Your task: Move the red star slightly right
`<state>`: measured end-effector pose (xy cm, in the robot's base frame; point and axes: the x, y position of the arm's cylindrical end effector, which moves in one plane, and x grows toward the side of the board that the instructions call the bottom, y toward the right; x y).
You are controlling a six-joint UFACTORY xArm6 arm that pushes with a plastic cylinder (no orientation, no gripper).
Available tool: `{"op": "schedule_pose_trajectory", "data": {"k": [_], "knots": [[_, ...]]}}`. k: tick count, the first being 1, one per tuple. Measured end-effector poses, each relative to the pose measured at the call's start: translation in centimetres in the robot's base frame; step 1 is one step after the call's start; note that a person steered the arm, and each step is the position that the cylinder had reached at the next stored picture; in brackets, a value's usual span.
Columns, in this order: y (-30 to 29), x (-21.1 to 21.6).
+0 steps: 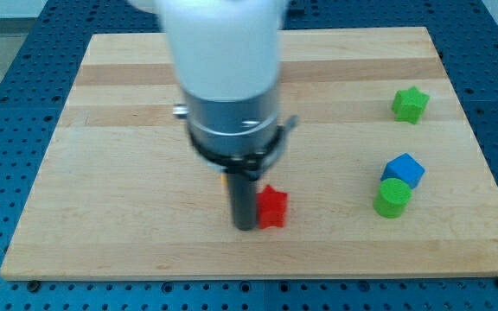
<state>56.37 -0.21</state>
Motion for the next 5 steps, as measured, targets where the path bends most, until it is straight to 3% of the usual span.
{"op": "schedule_pose_trajectory", "data": {"k": [1, 3, 5], "knots": [[7.5, 0.0], [10.0, 0.0], [-1.7, 2.3]]}}
